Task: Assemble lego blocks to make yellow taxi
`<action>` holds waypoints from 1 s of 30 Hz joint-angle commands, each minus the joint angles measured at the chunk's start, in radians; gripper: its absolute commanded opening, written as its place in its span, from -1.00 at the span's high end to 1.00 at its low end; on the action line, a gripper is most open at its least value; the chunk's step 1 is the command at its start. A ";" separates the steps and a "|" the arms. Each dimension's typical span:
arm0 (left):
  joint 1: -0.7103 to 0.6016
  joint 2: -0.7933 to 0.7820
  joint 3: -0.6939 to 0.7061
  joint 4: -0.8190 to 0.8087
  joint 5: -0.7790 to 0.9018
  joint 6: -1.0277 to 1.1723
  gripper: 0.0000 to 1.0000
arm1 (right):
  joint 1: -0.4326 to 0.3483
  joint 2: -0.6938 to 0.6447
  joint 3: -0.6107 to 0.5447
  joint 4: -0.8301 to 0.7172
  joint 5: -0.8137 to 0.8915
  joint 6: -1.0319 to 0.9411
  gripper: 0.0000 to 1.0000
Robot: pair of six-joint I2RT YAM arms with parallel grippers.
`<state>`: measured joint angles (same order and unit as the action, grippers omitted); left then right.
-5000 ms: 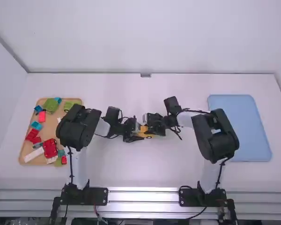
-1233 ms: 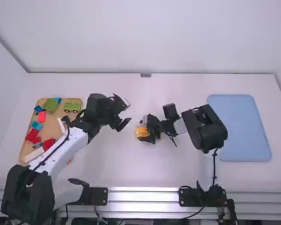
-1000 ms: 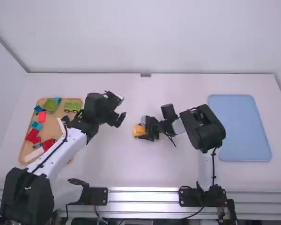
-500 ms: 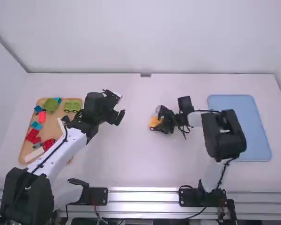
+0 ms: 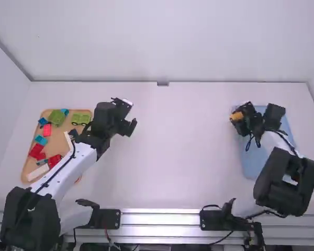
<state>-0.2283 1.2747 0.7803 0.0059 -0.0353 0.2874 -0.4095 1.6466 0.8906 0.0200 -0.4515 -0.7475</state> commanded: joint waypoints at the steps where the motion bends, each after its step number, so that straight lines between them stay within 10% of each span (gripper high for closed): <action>1: -0.001 -0.013 -0.011 0.017 -0.008 -0.004 -0.98 | -0.076 0.044 -0.030 0.076 0.006 0.195 0.36; 20: 0.000 -0.013 -0.062 0.103 -0.007 -0.008 -0.98 | -0.217 0.226 0.054 0.061 0.053 0.406 -0.08; 26: -0.003 -0.013 -0.062 0.104 -0.008 -0.007 -0.98 | -0.183 0.204 0.141 -0.118 0.188 0.408 -0.97; 30: -0.003 -0.013 -0.061 0.113 -0.008 -0.007 -0.98 | -0.142 0.171 0.193 -0.230 0.293 0.407 -0.97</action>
<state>-0.2283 1.2751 0.7261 0.1116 -0.0387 0.2840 -0.5793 1.8744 1.0317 -0.1688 -0.2573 -0.3443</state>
